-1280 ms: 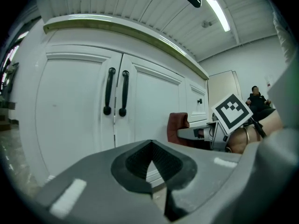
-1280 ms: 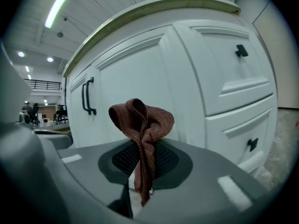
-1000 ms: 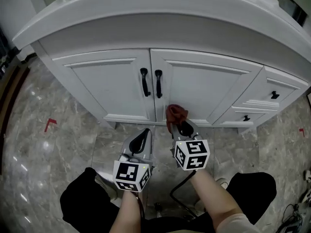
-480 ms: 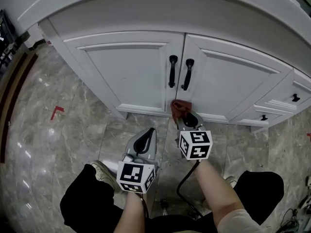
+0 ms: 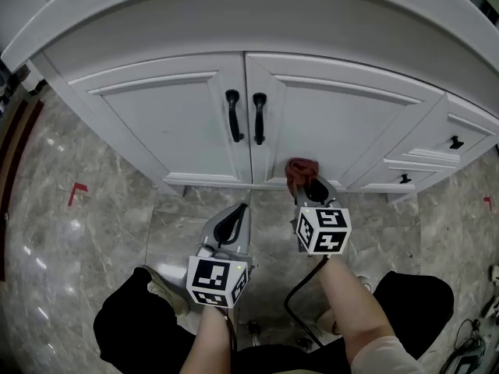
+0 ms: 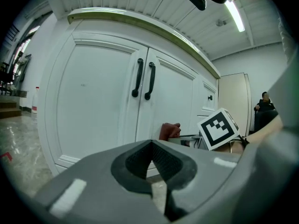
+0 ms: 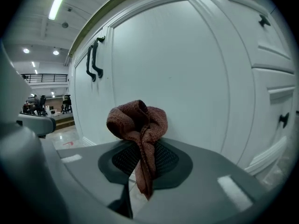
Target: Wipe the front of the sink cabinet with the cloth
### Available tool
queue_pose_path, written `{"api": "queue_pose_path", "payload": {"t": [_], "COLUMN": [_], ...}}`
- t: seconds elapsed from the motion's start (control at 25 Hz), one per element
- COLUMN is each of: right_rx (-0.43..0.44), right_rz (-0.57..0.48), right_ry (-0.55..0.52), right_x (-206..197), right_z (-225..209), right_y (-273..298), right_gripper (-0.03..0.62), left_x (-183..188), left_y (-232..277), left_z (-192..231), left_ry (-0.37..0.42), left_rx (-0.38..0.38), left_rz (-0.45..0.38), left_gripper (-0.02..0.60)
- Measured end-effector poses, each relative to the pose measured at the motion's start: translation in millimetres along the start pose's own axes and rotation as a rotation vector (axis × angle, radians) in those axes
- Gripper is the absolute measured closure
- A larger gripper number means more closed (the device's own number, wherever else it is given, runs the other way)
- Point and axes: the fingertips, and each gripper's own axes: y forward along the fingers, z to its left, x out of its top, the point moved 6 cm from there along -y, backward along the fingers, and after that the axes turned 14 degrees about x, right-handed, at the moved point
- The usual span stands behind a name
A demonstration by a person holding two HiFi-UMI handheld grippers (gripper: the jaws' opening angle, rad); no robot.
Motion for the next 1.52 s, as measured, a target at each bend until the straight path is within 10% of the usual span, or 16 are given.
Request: {"api": "queue_pose_path", "payload": {"t": [1.0, 1.52], "right_rx": [-0.316, 0.068], "right_rz": [0.005, 0.051], "right_ry": [0.092, 0.041], "right_x": [-1.4, -42.2], "right_z": [-100.6, 26.9], "right_y": [-99.8, 2.1], "right_gripper": [0.502, 0.501], "left_x": [-10.5, -28.1], "left_y": [34.7, 0.8], "left_z": [-82.2, 9.2], "left_ry": [-0.002, 0.012], "left_rx": [-0.154, 0.022], "left_rz": [0.034, 0.076], "left_gripper": [0.58, 0.58]}}
